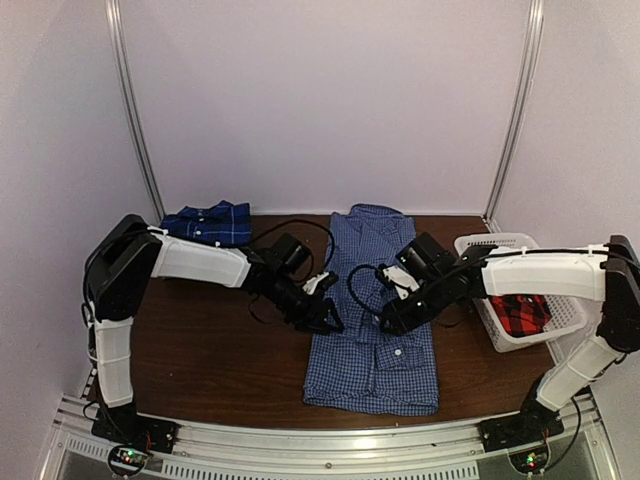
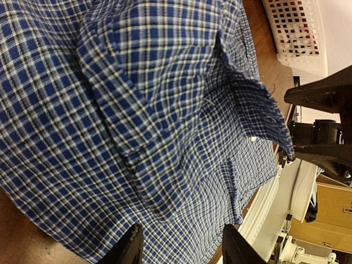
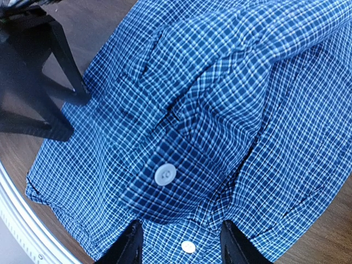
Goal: Fold and stack the long sleeve shirts
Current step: Adjust the sleeve of the rectangle-folded shirt.
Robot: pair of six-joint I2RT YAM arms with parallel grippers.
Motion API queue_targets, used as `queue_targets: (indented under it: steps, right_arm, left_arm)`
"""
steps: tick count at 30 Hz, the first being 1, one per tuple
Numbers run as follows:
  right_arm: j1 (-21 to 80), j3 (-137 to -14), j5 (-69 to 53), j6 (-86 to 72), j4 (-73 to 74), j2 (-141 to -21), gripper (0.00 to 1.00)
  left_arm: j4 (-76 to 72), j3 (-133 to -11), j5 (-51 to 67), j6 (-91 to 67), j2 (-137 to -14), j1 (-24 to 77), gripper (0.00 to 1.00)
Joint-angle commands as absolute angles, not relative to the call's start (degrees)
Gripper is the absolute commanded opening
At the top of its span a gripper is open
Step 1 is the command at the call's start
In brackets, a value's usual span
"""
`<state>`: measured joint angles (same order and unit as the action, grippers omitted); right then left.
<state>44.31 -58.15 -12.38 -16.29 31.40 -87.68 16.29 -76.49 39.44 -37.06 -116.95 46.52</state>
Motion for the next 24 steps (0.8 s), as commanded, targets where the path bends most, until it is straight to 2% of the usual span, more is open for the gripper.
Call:
queue_targets:
  steps: [1,7,12,18,24]
  right_arm:
    - [45.0,-55.4,-14.4,-18.2,27.2,-84.6,0.50]
    - [47.5,-54.8,-11.4,-18.7,24.2,-85.1,0.53]
    - [49.8,-53.6,-6.5,-18.6,23.2,-85.1,0.56]
    - [51.5,-52.4,-0.4,-19.3,22.3,-85.4,0.53]
    - [52.1,-52.8,3.1,-19.4,22.0,-86.9,0.37]
  left_arm:
    - [14.3,-77.6,37.9,-38.0,-118.6,47.3,0.50]
    - [14.3,-79.4,37.3,-39.0,-120.3,47.8,0.49]
    - [14.3,-80.4,37.0,-39.7,-120.8,48.0,0.43]
    - [13.3,-81.4,38.1,-40.4,-120.8,48.2,0.25]
    - [13.3,-82.3,39.1,-40.9,-120.8,48.7,0.04]
